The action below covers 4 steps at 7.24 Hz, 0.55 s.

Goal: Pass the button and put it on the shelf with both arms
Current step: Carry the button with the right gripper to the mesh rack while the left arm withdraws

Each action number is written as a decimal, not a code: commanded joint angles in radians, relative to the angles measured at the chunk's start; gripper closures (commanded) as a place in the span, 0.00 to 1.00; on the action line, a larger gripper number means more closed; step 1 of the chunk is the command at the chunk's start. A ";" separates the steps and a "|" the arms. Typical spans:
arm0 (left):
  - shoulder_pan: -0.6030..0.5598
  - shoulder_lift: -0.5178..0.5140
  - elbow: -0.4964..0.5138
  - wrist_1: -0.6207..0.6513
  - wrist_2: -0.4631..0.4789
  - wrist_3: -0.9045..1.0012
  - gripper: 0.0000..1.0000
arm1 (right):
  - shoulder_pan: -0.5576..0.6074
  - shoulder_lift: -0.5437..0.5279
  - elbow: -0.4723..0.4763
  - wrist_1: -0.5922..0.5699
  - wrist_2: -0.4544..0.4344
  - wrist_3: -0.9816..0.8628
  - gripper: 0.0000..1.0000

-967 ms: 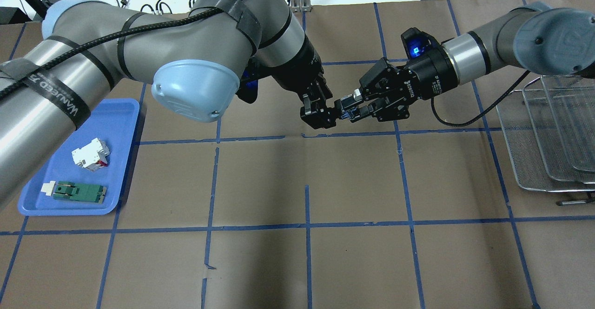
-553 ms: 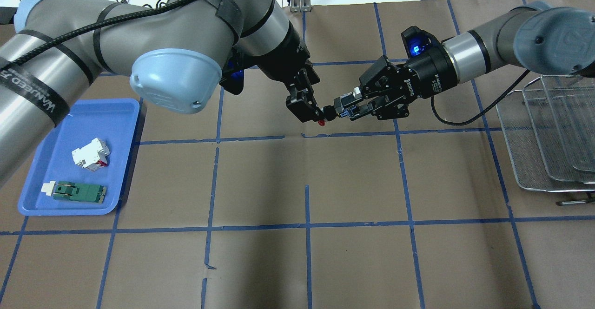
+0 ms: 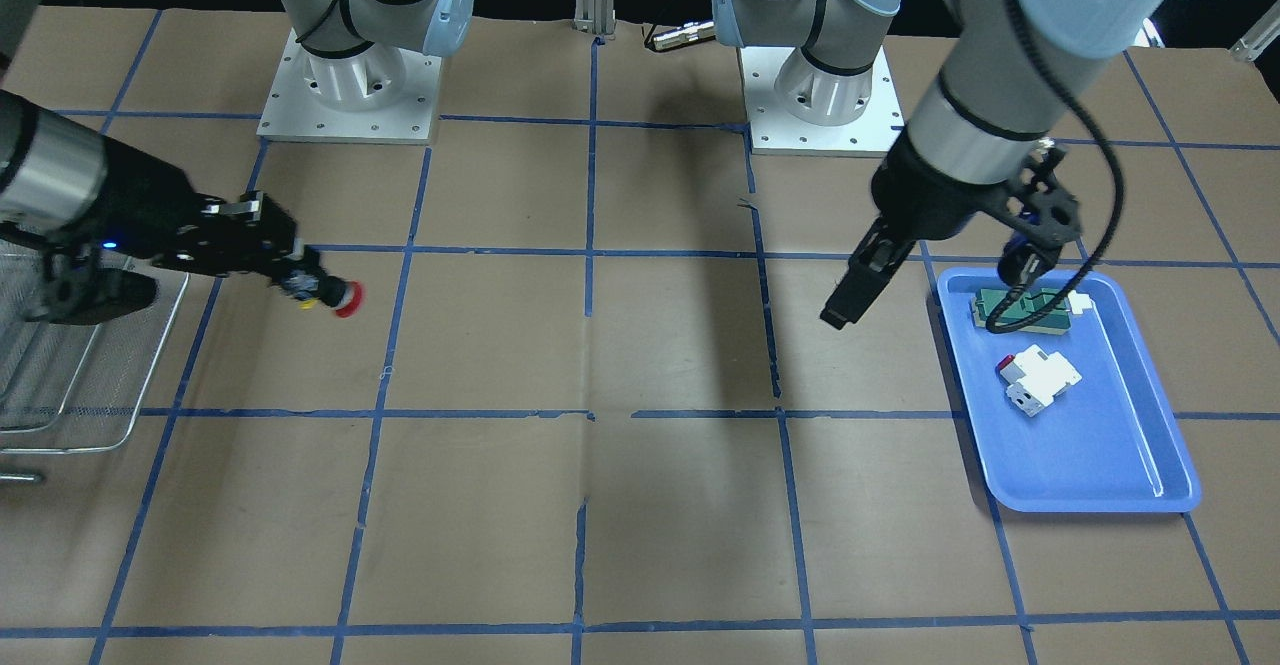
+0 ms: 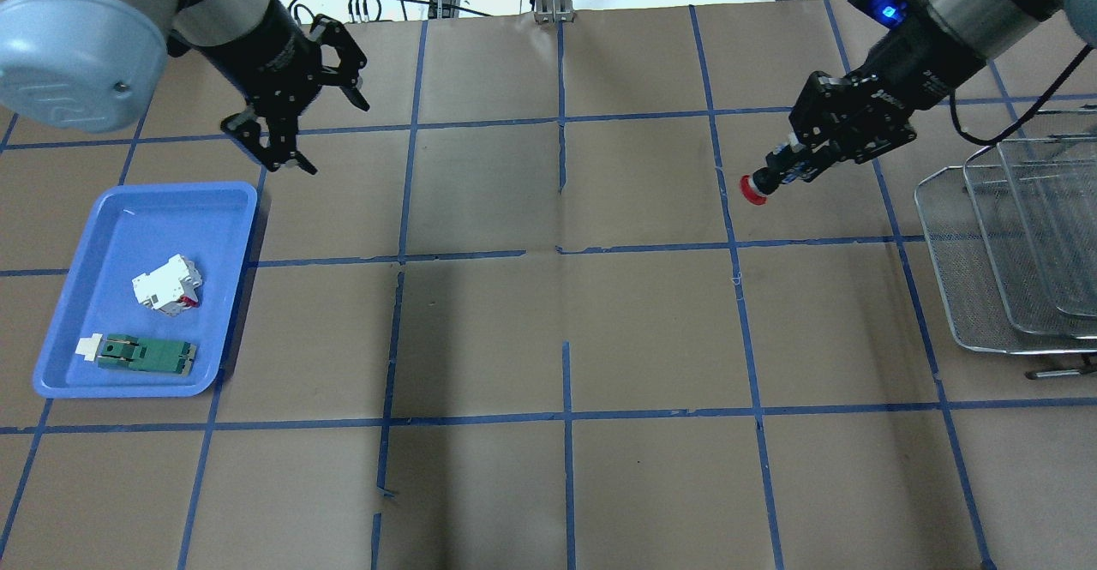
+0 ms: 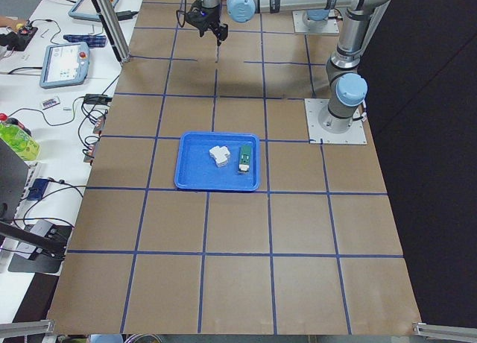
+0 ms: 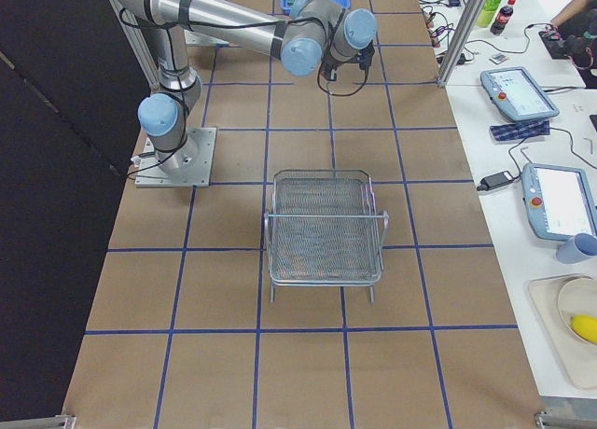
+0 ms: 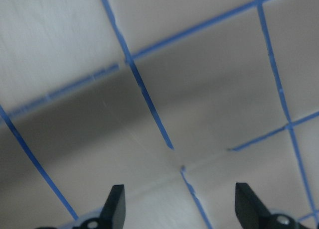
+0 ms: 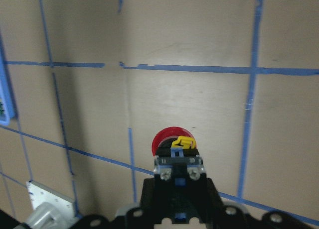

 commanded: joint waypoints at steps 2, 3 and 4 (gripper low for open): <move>0.023 0.131 -0.017 -0.142 0.053 0.586 0.00 | -0.104 0.001 -0.083 -0.073 -0.461 -0.007 1.00; 0.015 0.167 -0.026 -0.160 0.053 0.689 0.00 | -0.145 0.011 -0.080 -0.159 -0.570 -0.010 1.00; 0.021 0.183 -0.031 -0.174 0.059 0.730 0.00 | -0.220 0.015 -0.066 -0.199 -0.616 -0.050 1.00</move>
